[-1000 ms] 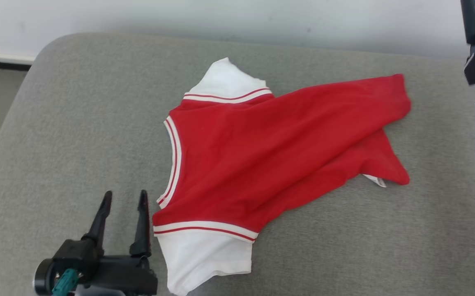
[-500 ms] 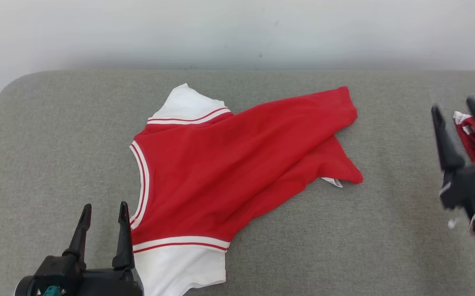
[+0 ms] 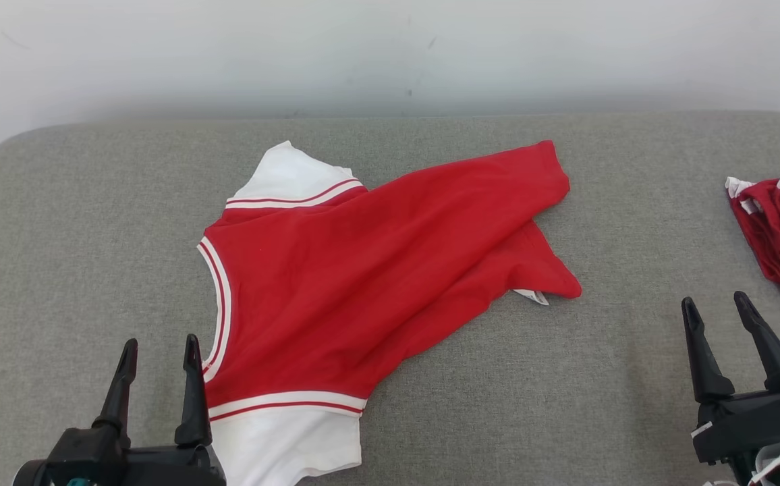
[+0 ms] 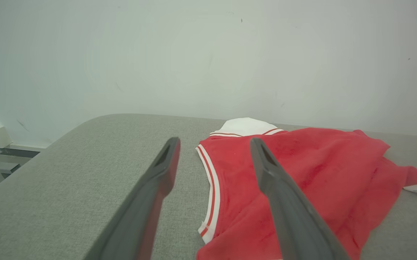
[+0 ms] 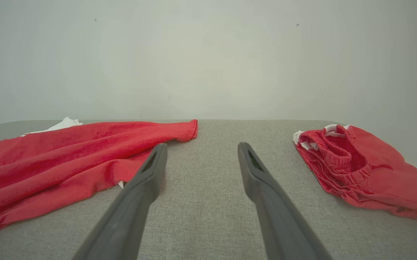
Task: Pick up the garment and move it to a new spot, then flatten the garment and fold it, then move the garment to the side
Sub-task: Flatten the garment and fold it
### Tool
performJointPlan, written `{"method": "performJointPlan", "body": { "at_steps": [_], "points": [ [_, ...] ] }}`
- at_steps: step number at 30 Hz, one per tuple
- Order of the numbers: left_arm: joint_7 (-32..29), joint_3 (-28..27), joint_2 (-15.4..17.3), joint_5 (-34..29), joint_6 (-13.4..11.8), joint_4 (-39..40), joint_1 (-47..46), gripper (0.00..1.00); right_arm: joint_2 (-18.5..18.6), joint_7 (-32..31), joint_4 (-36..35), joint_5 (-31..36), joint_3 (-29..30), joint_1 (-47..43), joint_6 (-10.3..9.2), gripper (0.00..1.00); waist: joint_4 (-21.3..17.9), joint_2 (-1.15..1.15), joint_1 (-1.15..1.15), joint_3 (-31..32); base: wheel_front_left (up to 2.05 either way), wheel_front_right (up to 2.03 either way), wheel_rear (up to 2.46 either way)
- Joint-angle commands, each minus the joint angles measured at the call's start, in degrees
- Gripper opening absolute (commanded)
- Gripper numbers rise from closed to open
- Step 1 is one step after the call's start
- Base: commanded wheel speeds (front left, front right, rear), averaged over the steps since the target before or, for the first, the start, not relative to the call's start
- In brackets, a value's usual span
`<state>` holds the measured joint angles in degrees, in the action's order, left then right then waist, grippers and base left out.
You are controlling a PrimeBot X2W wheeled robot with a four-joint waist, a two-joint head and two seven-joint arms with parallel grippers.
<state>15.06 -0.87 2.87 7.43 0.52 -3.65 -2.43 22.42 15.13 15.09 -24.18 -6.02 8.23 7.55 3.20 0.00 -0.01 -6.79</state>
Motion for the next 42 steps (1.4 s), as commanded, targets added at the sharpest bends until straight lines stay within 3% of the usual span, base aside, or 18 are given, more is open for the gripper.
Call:
{"method": "performJointPlan", "body": {
  "at_steps": [1,11,29,30,32,33,36,42],
  "points": [
    [0.13,-0.16,0.06,-0.31,0.1,0.26,0.26,1.0,0.02,-0.02,-0.12,-0.06,-0.09,0.15,-0.15,1.0,0.04,0.0,0.01,-0.12,0.0,0.0,0.0],
    [0.13,1.83,0.05,0.68,-0.01,-0.13,-1.55,1.0,1.69,-0.72,7.21,-1.51,-7.24,8.31,-0.15,1.0,2.97,0.0,0.01,-1.64,0.0,0.0,0.0],
    [0.13,5.41,0.04,1.97,-0.31,-1.69,-4.56,1.0,-1.25,-0.02,35.01,-6.03,-16.45,22.2,-0.15,1.0,10.23,0.0,0.01,-5.3,0.0,0.0,0.0],
    [0.13,5.44,0.04,1.97,-0.33,-1.76,-4.5,1.0,-1.47,-0.03,35.97,-6.54,-16.93,22.47,-0.15,0.91,10.3,0.0,0.01,-5.29,0.0,0.0,0.0],
    [0.13,5.46,0.05,2.01,-0.4,-1.96,-4.51,1.0,-2.11,-0.27,37.78,-7.5,-18.16,22.51,-0.15,0.16,10.34,0.0,0.01,-5.18,0.0,0.0,0.0],
    [0.13,5.42,0.04,2.01,-0.45,-2.0,-4.51,1.0,-2.28,-0.25,38.37,-7.93,-18.67,22.56,-0.15,0.0,10.3,0.0,0.01,-5.08,0.0,0.0,0.0],
    [0.13,5.27,0.05,1.87,-0.73,-2.11,-4.09,1.0,-2.34,-0.14,39.0,-9.39,-19.67,22.99,-0.15,0.0,9.84,0.0,0.01,-4.47,0.0,0.0,0.0],
    [0.12,4.53,0.05,1.65,-0.43,-2.48,-2.81,1.0,-1.25,-0.05,33.87,-10.3,-18.02,21.42,-0.15,0.0,8.13,0.0,0.01,-2.65,0.0,0.0,0.0]
  ]
}}
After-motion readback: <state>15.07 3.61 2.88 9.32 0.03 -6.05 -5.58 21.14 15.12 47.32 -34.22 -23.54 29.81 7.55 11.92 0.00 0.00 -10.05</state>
